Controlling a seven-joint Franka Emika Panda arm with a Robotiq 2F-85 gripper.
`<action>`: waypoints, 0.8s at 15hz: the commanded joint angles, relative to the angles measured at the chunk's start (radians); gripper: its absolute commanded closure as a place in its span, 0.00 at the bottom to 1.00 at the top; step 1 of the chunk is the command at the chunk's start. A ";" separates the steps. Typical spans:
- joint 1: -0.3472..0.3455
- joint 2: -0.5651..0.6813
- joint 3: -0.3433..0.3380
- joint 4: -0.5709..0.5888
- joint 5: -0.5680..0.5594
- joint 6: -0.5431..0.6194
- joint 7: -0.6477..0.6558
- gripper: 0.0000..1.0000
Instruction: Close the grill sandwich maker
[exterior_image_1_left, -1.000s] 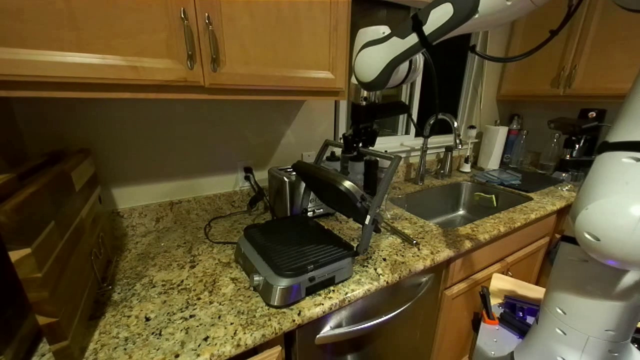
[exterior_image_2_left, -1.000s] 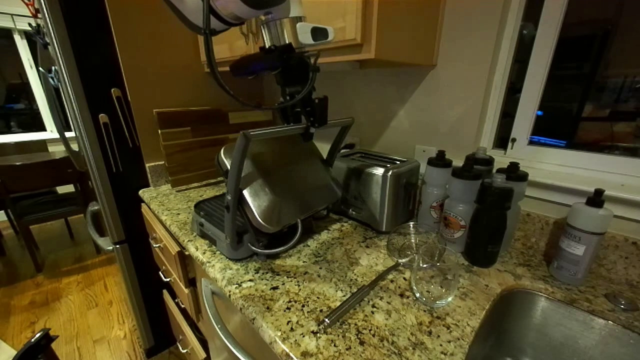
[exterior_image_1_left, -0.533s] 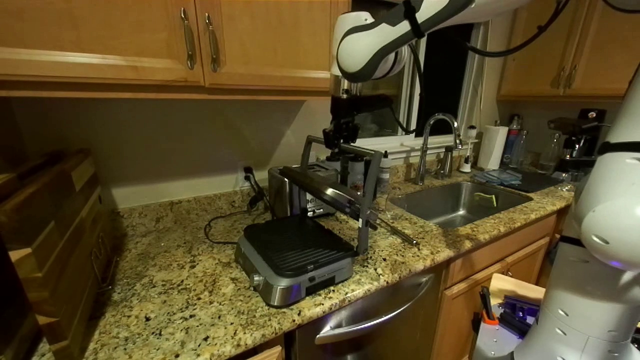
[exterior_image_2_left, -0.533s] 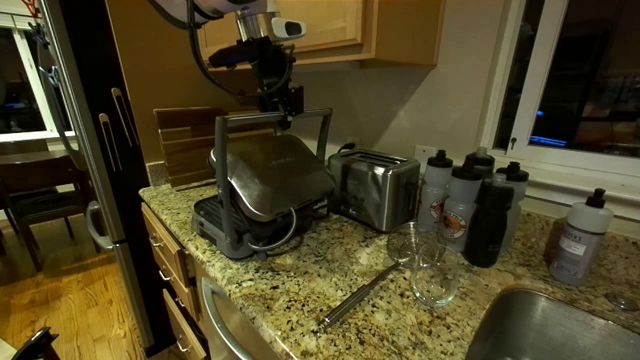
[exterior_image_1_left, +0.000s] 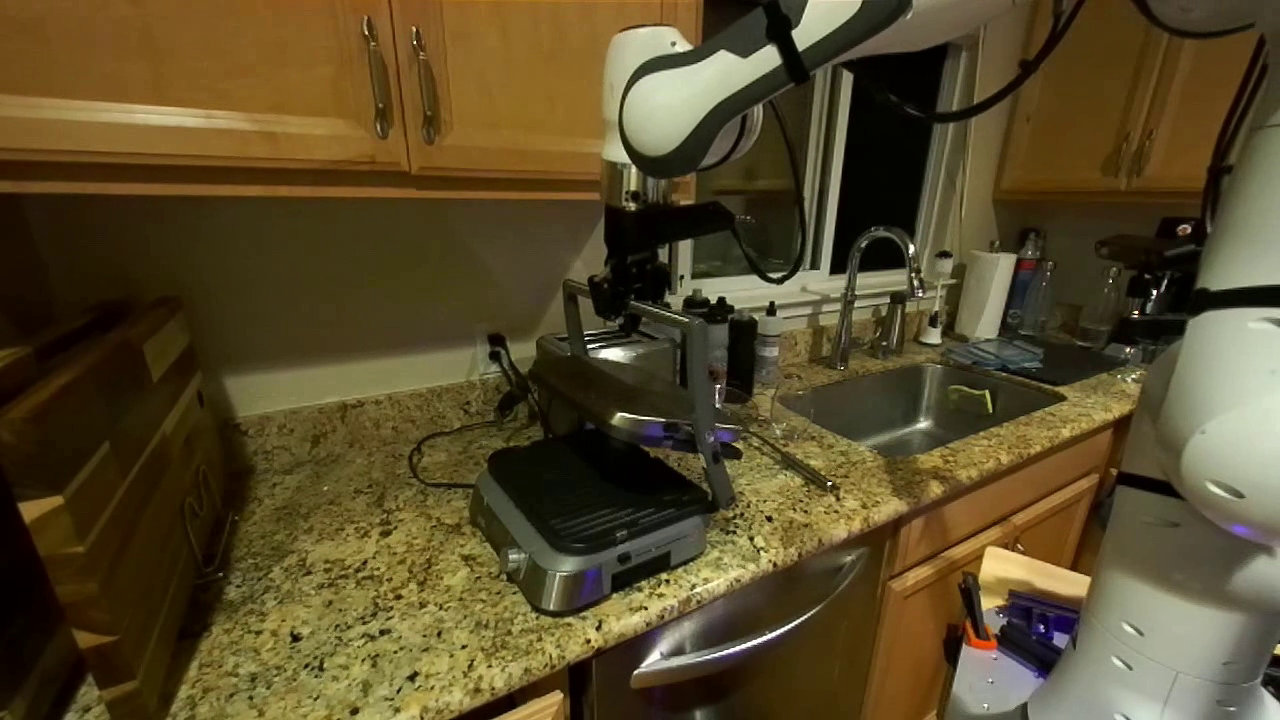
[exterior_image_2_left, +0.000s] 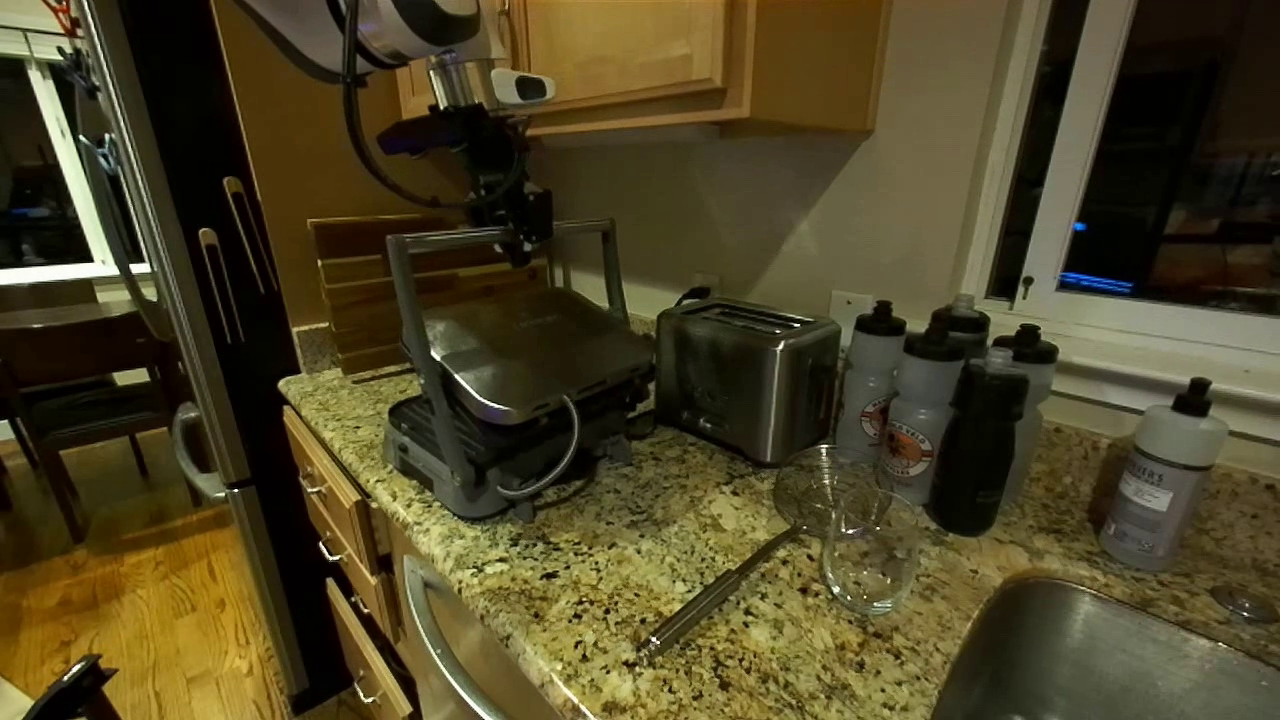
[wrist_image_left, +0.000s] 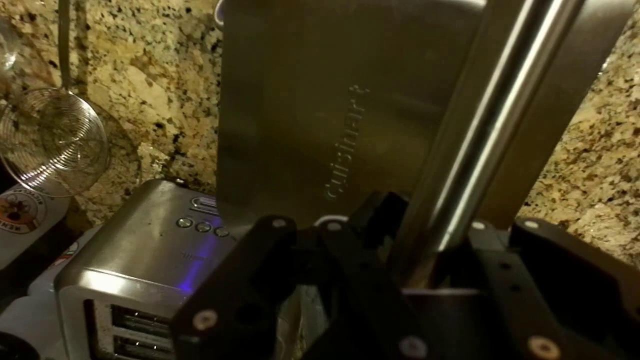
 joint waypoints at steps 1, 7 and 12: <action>0.017 0.028 -0.003 0.037 0.004 -0.033 0.060 0.93; 0.030 0.034 0.001 0.026 0.005 0.001 0.044 0.91; 0.030 0.034 0.001 0.026 0.005 0.001 0.044 0.91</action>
